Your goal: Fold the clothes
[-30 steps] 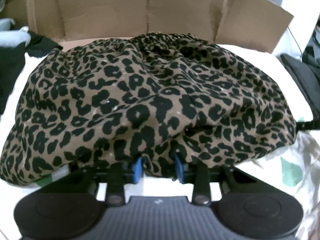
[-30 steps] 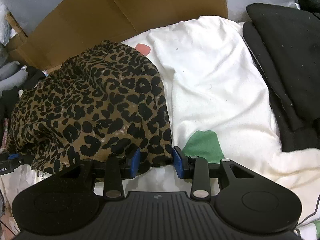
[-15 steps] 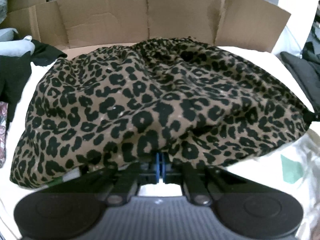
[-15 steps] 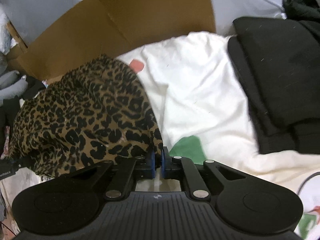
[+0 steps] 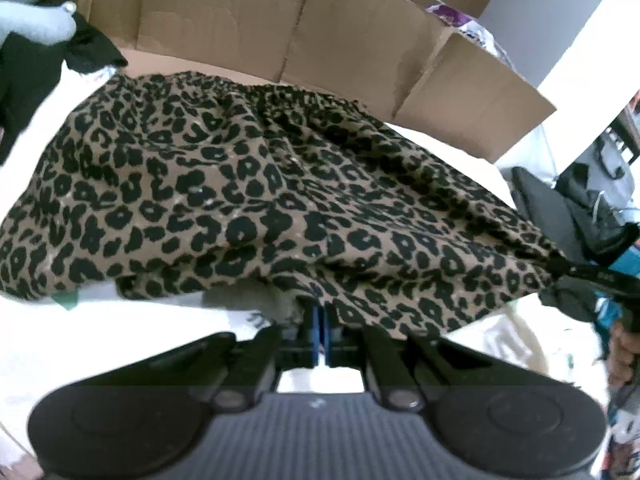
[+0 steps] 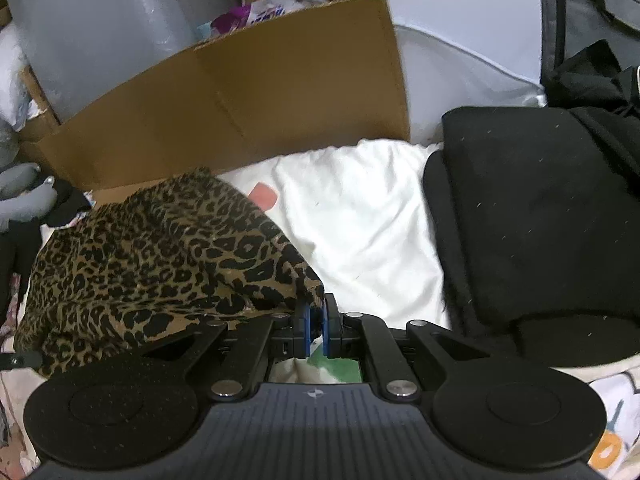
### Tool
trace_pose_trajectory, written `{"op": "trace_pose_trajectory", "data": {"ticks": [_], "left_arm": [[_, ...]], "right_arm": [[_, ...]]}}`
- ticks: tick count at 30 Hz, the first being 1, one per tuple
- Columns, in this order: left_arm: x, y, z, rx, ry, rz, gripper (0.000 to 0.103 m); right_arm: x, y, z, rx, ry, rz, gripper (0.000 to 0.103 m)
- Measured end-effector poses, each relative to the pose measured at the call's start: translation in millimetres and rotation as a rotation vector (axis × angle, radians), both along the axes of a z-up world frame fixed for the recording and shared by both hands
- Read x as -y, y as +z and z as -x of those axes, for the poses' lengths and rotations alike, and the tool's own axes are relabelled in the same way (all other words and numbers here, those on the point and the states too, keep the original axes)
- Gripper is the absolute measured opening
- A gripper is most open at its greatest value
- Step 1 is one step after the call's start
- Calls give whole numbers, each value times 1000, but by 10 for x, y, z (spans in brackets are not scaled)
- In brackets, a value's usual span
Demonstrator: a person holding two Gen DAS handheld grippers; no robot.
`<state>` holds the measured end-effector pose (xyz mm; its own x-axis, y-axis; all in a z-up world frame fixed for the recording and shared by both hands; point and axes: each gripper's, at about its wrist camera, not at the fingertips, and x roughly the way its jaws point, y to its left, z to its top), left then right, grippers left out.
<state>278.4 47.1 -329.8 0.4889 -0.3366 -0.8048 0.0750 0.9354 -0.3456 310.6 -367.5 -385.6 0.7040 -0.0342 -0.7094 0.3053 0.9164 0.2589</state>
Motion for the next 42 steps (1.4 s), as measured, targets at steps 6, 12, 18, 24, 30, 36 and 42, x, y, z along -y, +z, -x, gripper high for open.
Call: {"op": "trace_pose_trajectory", "data": {"ticks": [6, 12, 18, 24, 30, 36, 42], "left_arm": [[-38, 33, 30, -34, -26, 81, 2], [-138, -74, 107, -117, -59, 156, 2], [-145, -169, 145, -162, -102, 120, 3], [-179, -107, 62, -137, -96, 2, 18], [-42, -141, 21, -129, -103, -64, 37], [185, -349, 30, -142, -111, -144, 40], [211, -492, 15, -167, -93, -157, 34]], "right_arm": [[29, 215, 0, 39, -1, 37, 3], [1, 359, 7, 61, 8, 76, 3], [-28, 316, 15, 34, 14, 94, 4], [35, 25, 61, -49, -8, 42, 15], [145, -206, 132, -64, -63, -24, 38], [281, -432, 170, -62, -120, -97, 38], [322, -572, 172, -44, -133, -164, 38]]}}
